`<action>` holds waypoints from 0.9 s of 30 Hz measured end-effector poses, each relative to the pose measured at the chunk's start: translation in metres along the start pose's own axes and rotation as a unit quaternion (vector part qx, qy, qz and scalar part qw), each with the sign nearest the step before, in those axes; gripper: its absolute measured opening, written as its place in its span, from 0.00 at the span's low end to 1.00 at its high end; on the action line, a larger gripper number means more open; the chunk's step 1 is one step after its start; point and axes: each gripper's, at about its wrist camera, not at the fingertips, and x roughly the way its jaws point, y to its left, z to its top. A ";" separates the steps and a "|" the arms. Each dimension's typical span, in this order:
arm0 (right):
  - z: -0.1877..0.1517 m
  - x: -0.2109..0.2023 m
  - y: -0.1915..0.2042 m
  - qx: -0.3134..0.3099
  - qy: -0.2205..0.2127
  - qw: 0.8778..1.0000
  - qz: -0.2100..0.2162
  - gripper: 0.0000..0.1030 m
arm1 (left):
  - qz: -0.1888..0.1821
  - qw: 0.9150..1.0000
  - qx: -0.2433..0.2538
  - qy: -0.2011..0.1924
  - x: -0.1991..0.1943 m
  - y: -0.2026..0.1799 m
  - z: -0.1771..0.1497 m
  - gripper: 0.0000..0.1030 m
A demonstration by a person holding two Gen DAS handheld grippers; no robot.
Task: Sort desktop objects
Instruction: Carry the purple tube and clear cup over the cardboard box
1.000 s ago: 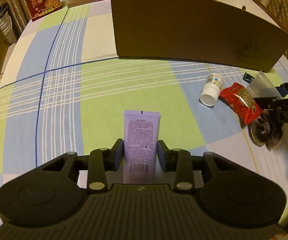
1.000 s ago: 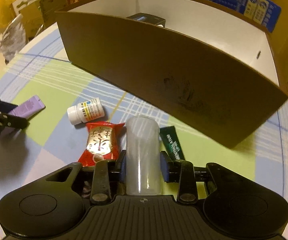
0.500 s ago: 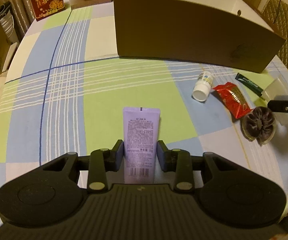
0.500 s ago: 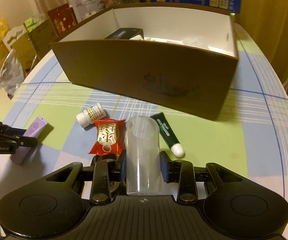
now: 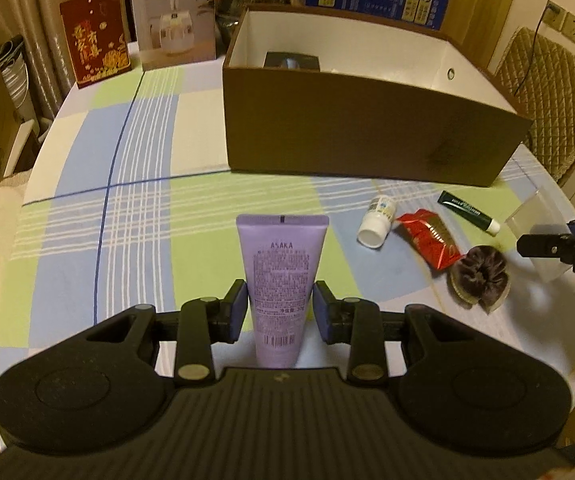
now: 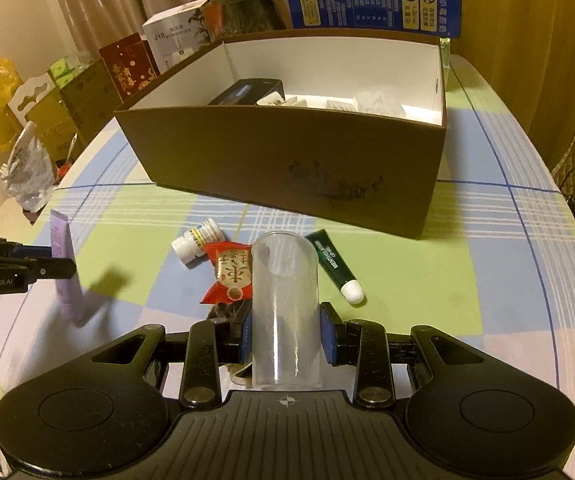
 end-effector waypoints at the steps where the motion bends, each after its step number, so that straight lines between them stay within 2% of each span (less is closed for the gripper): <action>1: 0.000 -0.001 0.000 0.000 -0.001 1.000 0.000 0.30 | -0.001 1.000 0.001 -0.002 -0.001 -0.001 0.001 0.29; 13: 0.004 -0.009 -0.002 0.002 -0.012 1.000 -0.002 0.30 | -0.014 0.999 0.014 -0.035 -0.020 -0.015 0.017 0.29; 27: 0.023 -0.021 -0.007 -0.002 -0.036 0.999 0.006 0.30 | -0.036 0.995 0.044 -0.080 -0.042 -0.035 0.054 0.29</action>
